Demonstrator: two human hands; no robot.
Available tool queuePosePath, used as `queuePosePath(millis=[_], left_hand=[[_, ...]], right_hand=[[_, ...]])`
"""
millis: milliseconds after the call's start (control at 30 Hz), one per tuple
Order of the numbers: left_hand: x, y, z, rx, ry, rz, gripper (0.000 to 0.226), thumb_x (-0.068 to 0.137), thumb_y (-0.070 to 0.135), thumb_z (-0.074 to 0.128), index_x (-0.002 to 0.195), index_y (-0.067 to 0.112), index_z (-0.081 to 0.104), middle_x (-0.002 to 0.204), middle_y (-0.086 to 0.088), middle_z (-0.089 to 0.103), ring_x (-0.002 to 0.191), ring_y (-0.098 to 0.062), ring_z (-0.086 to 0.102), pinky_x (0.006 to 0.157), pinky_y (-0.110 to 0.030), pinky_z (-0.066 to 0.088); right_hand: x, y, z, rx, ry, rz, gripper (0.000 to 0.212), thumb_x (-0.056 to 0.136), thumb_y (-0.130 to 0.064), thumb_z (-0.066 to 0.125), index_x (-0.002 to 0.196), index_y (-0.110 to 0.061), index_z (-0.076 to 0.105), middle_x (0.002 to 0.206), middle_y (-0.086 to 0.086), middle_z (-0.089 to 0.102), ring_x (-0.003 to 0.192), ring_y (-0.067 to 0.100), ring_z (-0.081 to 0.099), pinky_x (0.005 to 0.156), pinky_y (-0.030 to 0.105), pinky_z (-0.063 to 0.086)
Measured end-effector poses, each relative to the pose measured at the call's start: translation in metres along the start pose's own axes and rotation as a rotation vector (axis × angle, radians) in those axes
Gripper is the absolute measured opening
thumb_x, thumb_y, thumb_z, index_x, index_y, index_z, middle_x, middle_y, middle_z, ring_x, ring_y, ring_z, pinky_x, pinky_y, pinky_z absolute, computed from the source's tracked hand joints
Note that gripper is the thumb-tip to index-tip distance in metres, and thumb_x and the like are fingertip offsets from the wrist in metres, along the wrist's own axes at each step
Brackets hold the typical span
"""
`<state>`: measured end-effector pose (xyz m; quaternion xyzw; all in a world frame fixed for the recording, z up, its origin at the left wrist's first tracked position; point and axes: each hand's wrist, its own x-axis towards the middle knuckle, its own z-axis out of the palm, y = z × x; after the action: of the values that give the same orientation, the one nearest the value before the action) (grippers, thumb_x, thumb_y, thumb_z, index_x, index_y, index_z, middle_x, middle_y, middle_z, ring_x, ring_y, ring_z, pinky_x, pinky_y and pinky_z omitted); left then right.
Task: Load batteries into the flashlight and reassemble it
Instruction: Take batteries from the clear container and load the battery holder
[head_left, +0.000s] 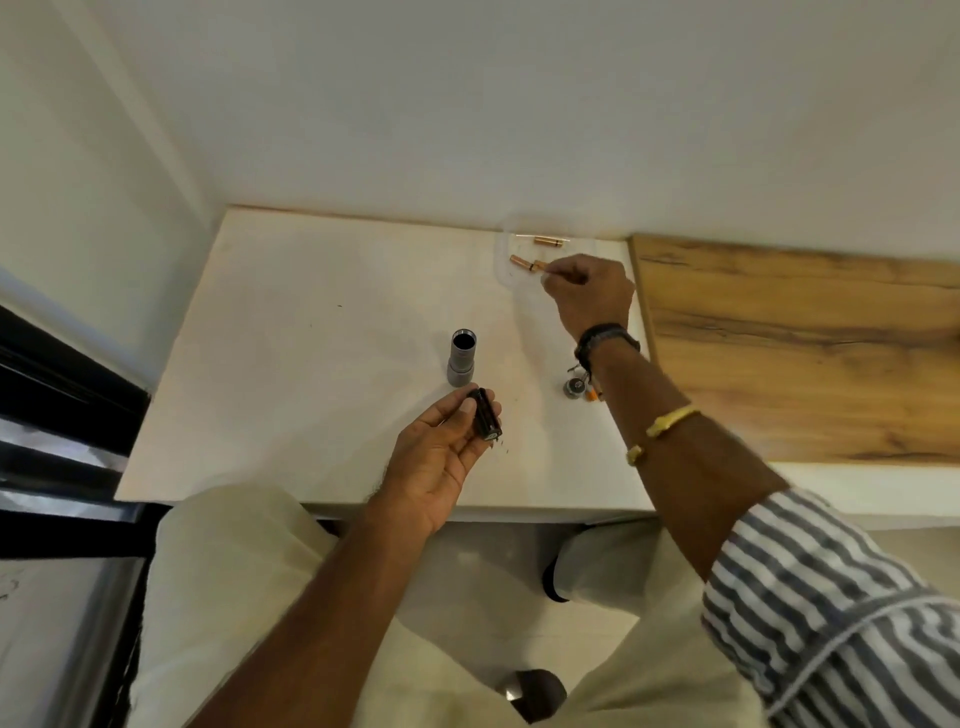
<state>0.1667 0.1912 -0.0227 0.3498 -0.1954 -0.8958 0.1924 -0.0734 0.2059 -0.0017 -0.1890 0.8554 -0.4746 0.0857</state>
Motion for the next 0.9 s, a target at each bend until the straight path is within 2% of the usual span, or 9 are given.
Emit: queuePosePath(millis=[200, 367, 467, 600, 733, 800, 900], left_hand=[[0.006, 0.002, -0.004, -0.008, 0.023, -0.001, 0.031, 0.092, 0.003, 0.058, 0.123, 0.002, 0.063, 0.117, -0.019, 0.071, 0.108, -0.029, 0.070, 0.087, -0.034, 0.059], [0.008, 0.002, -0.004, 0.027, 0.030, 0.014, 0.034, 0.092, 0.004, 0.058, 0.126, 0.001, 0.062, 0.118, -0.018, 0.071, 0.105, -0.025, 0.071, 0.086, -0.031, 0.059], [0.009, 0.003, -0.004, 0.022, 0.023, 0.016, 0.034, 0.091, 0.005, 0.058, 0.125, 0.002, 0.063, 0.116, -0.017, 0.071, 0.104, -0.025, 0.071, 0.086, -0.032, 0.059], [0.009, 0.004, -0.004, 0.016, 0.012, 0.030, 0.039, 0.085, 0.008, 0.062, 0.123, 0.002, 0.064, 0.115, -0.017, 0.072, 0.105, -0.026, 0.071, 0.086, -0.032, 0.059], [0.008, 0.005, -0.004, 0.018, 0.007, 0.036, 0.040, 0.084, 0.009, 0.063, 0.124, 0.003, 0.064, 0.117, -0.018, 0.071, 0.108, -0.028, 0.070, 0.087, -0.033, 0.059], [0.008, 0.006, -0.004, 0.018, 0.010, 0.034, 0.038, 0.087, 0.007, 0.062, 0.125, 0.002, 0.063, 0.118, -0.019, 0.071, 0.109, -0.029, 0.069, 0.086, -0.033, 0.059], [0.005, 0.007, -0.004, 0.019, -0.001, 0.029, 0.039, 0.086, 0.007, 0.063, 0.125, 0.003, 0.063, 0.119, -0.018, 0.070, 0.111, -0.029, 0.068, 0.085, -0.035, 0.059]], right_hand=[[0.052, -0.014, 0.028, -0.470, -0.127, -0.045, 0.016, 0.086, -0.023, 0.070, 0.099, -0.025, 0.080, 0.109, -0.001, 0.077, 0.100, 0.025, 0.070, 0.094, 0.039, 0.056], [0.068, -0.019, 0.041, -0.607, -0.208, -0.023, 0.021, 0.086, -0.034, 0.076, 0.106, -0.026, 0.077, 0.115, 0.003, 0.074, 0.109, 0.029, 0.068, 0.098, 0.041, 0.054], [0.074, -0.018, 0.045, -0.669, -0.211, -0.004, 0.026, 0.088, -0.028, 0.071, 0.112, -0.020, 0.074, 0.116, 0.008, 0.073, 0.109, 0.032, 0.067, 0.097, 0.043, 0.055], [0.075, -0.017, 0.048, -0.694, -0.215, 0.021, 0.033, 0.091, -0.033, 0.070, 0.118, -0.014, 0.071, 0.120, 0.010, 0.070, 0.113, 0.033, 0.065, 0.097, 0.044, 0.056], [0.072, -0.019, 0.046, -0.683, -0.212, 0.007, 0.029, 0.093, -0.026, 0.066, 0.118, -0.012, 0.071, 0.119, 0.010, 0.071, 0.112, 0.031, 0.066, 0.095, 0.041, 0.057], [0.068, -0.021, 0.042, -0.655, -0.175, -0.017, 0.025, 0.093, -0.020, 0.062, 0.114, -0.013, 0.074, 0.115, 0.008, 0.073, 0.109, 0.030, 0.068, 0.092, 0.038, 0.059], [0.054, -0.024, 0.034, -0.513, -0.121, -0.053, 0.017, 0.087, -0.019, 0.068, 0.101, -0.019, 0.079, 0.102, 0.003, 0.077, 0.100, 0.027, 0.068, 0.086, 0.038, 0.059]])
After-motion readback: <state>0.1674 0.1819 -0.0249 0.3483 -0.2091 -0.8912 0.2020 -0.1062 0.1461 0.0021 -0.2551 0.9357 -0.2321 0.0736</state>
